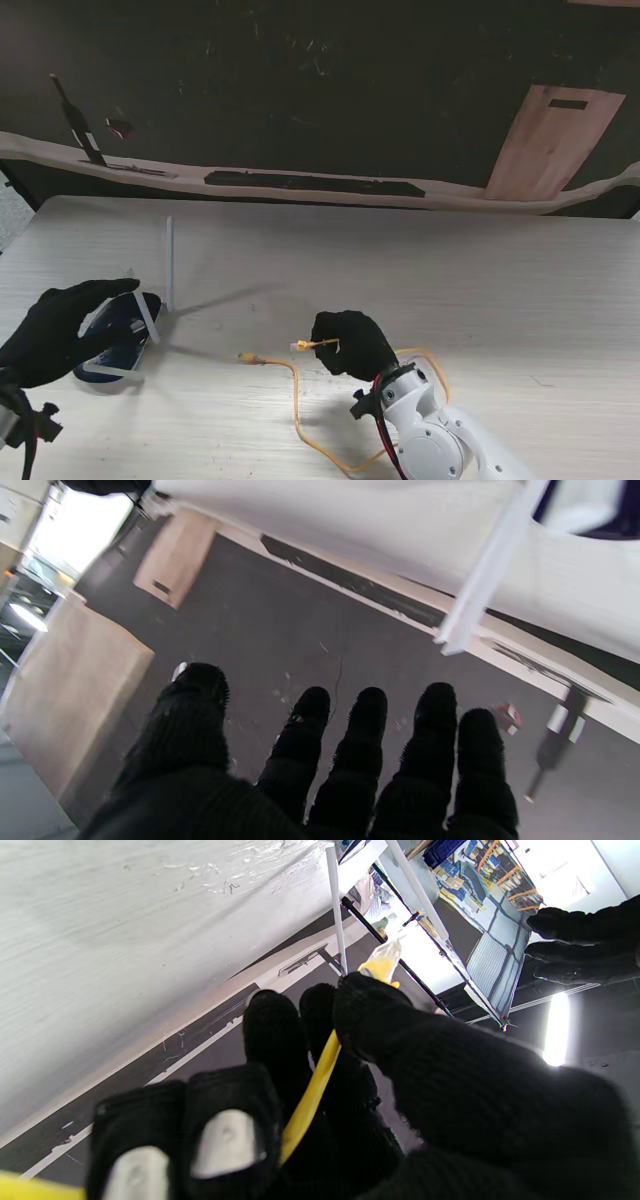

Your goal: Untangle the Ethernet cable and plug it into the router

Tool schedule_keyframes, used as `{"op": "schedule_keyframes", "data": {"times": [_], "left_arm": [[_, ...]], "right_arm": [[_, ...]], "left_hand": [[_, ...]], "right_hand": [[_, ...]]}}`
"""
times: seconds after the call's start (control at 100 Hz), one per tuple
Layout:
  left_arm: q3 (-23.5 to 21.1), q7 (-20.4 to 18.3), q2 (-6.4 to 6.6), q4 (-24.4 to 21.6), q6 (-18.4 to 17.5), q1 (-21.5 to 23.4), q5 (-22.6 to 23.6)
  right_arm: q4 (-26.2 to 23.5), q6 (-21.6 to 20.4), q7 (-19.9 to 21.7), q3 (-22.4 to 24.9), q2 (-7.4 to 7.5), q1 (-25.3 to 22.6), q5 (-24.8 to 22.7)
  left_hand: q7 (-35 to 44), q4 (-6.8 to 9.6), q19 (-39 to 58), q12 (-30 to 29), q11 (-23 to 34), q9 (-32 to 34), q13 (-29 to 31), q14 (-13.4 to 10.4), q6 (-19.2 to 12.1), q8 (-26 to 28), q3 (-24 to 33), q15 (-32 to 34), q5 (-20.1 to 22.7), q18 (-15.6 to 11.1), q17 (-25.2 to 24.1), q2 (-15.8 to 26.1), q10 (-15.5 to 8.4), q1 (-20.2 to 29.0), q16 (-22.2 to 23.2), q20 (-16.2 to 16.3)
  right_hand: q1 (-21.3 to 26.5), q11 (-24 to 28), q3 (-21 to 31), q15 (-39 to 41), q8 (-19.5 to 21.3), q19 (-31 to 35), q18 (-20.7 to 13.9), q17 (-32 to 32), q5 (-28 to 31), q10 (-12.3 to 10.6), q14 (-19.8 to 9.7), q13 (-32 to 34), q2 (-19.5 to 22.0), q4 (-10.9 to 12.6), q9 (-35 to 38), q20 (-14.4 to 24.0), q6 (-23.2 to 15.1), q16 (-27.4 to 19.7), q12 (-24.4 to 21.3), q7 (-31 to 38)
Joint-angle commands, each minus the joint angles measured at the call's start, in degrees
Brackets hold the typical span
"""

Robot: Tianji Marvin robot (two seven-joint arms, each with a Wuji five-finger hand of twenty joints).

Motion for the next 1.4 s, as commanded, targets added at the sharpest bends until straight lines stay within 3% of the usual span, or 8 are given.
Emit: {"op": "schedule_keyframes", "data": {"times": [0.0,0.18,0.49,0.76,1.0,1.26,1.29,1.39], "left_arm": [[-0.85,-0.8,-0.85,0.84,1.65,0.68,-0.13],[-0.92,3.56,-1.71,3.74,3.95,-1.01,0.68],[2.78,3.81,-1.18,9.24,18.2,-6.98,7.28],[3.96,-4.11,0.58,13.95,24.77,-13.0,8.39],[7.79,-10.67,2.35,17.36,31.83,-18.73,14.21],[14.49,-8.98,2.57,23.08,35.49,-23.3,14.83],[15.04,-8.89,2.61,23.54,35.72,-23.65,14.99],[16.57,-8.98,2.76,24.66,36.52,-24.69,15.34]], "right_arm": [[-0.23,-0.28,0.94,-0.18,-0.04,-0.05,0.21],[-0.15,-0.65,1.09,-0.06,0.07,-0.06,-0.11],[0.28,-0.94,0.57,-0.03,-0.09,-0.06,0.12],[0.96,-1.16,1.0,-0.16,0.0,0.06,0.31],[1.2,-0.93,1.4,-0.53,0.02,0.28,0.62],[1.25,-0.93,1.65,-0.64,0.06,0.55,0.66],[1.24,-0.94,1.74,-0.63,0.08,0.57,0.67],[1.16,-1.11,1.99,-0.58,0.17,0.59,0.48]], "left_hand": [[0.32,1.89,-1.63,-0.98,-1.07,-2.2,-2.16,-1.19,-0.58,0.88,-1.11,-1.44,-0.66,-3.14,-1.76,0.92,0.43,0.91,-0.94,-1.04],[2.21,1.41,-1.85,-0.08,1.02,-2.92,-1.65,-2.75,-2.06,2.15,1.15,-0.52,-0.65,-4.09,-1.1,-0.73,-1.3,9.1,-0.74,-0.47],[3.92,0.99,-1.74,-0.25,1.79,-7.59,-4.69,-4.47,-2.13,1.96,2.47,-0.69,-4.82,-5.06,-2.6,-3.34,-2.38,10.22,-0.95,0.03],[-0.36,-1.01,-17.18,-4.03,-4.47,-17.63,-16.98,-8.42,-3.8,-0.25,15.5,-11.67,-10.31,-7.69,-4.65,-11.66,-3.65,-5.15,-7.86,-1.9],[-3.46,-1.72,-20.35,-5.63,-7.77,-18.36,-18.44,-7.41,-5.35,-1.16,14.66,-13.98,-12.19,-7.76,-4.81,-13.86,-3.84,-7.33,-9.72,-0.78],[-10.19,-4.49,-26.57,-9.14,-14.46,-20.7,-18.95,-8.53,0.82,-4.5,13.16,-16.36,-17.74,-8.57,-4.69,-16.48,-1.62,-9.24,-10.88,-1.48],[-11.2,-5.7,-27.49,-9.83,-14.97,-21.08,-18.96,-8.13,1.51,-5.43,16.93,-16.47,-17.63,-8.51,-4.43,-17.49,-0.95,-11.43,-10.92,-0.93],[-12.82,-6.84,-27.26,-12.11,-16.66,-21.23,-18.96,-6.81,2.91,-6.7,21.2,-16.59,-18.09,-8.02,-4.35,-19.23,1.01,-13.61,-11.82,-1.06]], "right_hand": [[1.78,6.0,1.68,6.9,0.48,12.67,-14.9,1.85,3.28,10.48,-4.62,-0.46,1.2,0.83,7.07,0.96,-2.56,1.57,1.18,1.92],[1.7,6.02,1.55,6.88,0.46,12.67,-14.85,1.84,3.26,10.36,-4.58,-0.45,1.24,0.82,7.13,0.99,-2.52,1.6,1.19,1.94],[1.73,6.01,1.54,6.89,0.43,12.67,-14.8,1.83,3.23,10.36,-4.56,-0.46,1.35,0.85,7.11,1.02,-2.51,1.64,1.19,1.95],[1.82,6.06,1.57,6.88,0.39,12.67,-14.8,1.83,3.17,10.28,-4.56,-0.45,1.38,0.93,7.07,0.98,-2.49,1.67,1.21,1.95],[2.07,6.09,1.57,6.88,0.33,12.67,-14.72,1.82,3.07,10.48,-4.56,-0.45,1.39,0.99,6.98,0.98,-2.09,1.68,1.23,1.92],[2.25,6.2,1.57,6.87,0.21,12.67,-14.63,1.81,3.03,10.56,-4.54,-0.45,1.42,1.04,6.93,0.99,-1.74,1.69,1.3,1.98],[2.36,6.2,1.57,6.89,0.18,12.67,-14.57,1.81,3.14,10.74,-4.43,-0.46,1.32,1.04,7.02,1.01,-1.53,1.71,1.31,2.02],[2.52,6.2,1.67,6.91,-0.09,12.67,-14.44,1.8,3.26,10.89,-4.3,-0.47,1.06,1.03,7.22,1.08,-0.97,1.72,1.31,1.98]]}}
